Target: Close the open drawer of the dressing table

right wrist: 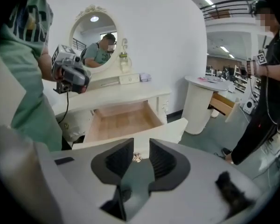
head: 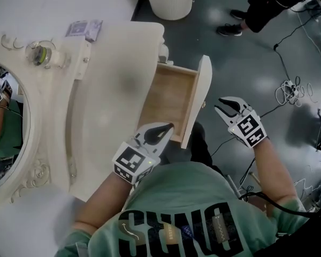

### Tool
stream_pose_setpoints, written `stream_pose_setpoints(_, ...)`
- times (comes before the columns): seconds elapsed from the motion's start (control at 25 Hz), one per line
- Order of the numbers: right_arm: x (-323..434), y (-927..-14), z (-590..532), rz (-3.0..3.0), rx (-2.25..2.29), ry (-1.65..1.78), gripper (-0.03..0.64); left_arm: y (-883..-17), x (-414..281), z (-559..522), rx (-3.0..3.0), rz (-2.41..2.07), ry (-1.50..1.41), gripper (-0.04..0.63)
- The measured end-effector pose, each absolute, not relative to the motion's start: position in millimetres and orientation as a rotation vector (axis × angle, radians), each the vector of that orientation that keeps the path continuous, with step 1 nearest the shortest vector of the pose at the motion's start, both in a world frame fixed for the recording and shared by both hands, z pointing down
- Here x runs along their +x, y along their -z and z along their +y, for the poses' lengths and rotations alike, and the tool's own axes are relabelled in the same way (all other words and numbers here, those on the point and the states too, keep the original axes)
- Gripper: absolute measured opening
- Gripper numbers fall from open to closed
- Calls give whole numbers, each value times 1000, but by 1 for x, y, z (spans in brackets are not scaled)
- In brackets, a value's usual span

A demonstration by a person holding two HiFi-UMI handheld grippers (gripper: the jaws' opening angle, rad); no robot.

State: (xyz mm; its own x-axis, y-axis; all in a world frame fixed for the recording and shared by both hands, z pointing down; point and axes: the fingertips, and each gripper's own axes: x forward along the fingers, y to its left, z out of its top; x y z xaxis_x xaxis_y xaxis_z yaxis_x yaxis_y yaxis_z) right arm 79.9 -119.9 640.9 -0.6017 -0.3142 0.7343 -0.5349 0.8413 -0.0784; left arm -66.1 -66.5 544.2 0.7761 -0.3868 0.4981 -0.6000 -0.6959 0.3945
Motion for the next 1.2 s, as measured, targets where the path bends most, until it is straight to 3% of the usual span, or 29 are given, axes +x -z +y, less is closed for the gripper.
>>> stream_pose_setpoints(0.6,64,-768,-99,-2085,337,-156,189,-601,-48,-47,2328,-663,-564,8)
stream_pose_setpoints(0.92,52,-792,-100,-2029,318,-137,190,-614,-55,-43,2286,-677,-550,8)
stream_pose_setpoints(1.2,46,-791,-104,-2023,309,-100,150,-617,-64,-49,2267,-709,-538,8)
